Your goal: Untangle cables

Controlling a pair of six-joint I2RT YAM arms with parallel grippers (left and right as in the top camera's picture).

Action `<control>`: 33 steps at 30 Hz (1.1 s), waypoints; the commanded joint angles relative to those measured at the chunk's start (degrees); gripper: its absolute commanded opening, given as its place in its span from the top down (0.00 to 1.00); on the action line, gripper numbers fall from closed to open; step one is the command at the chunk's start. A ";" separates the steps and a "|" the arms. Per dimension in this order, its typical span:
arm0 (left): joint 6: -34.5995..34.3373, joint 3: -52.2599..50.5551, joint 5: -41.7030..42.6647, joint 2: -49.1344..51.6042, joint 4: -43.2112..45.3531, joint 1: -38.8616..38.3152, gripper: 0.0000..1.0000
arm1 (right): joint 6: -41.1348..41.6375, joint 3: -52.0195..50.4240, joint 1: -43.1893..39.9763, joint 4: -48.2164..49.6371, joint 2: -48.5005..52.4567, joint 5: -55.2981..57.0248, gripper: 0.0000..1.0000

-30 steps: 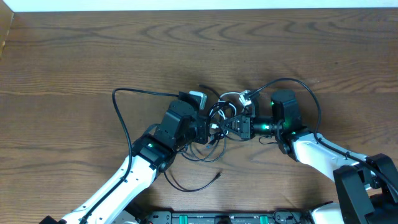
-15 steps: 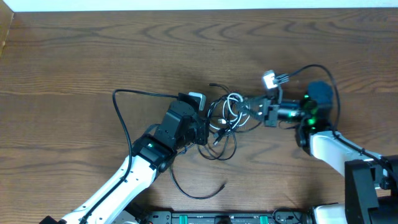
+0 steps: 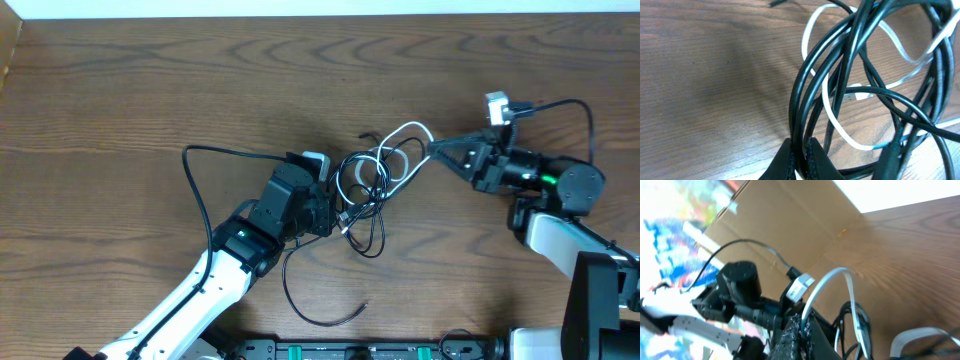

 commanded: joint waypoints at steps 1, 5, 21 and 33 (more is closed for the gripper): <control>0.15 -0.07 -0.98 -0.63 -0.55 0.17 0.92 | 3.58 0.76 -3.04 2.32 -0.92 0.87 0.99; 0.17 -0.07 -1.01 -0.63 -1.97 0.20 0.92 | 3.58 0.76 -6.29 2.29 -0.92 0.57 0.99; -0.35 -0.07 6.51 -0.63 7.82 0.20 0.92 | -12.59 0.76 -10.91 -20.17 -0.85 0.28 0.55; -3.37 -0.07 12.63 -0.87 14.29 0.20 0.92 | -29.77 1.31 0.98 -46.73 -0.85 24.13 0.43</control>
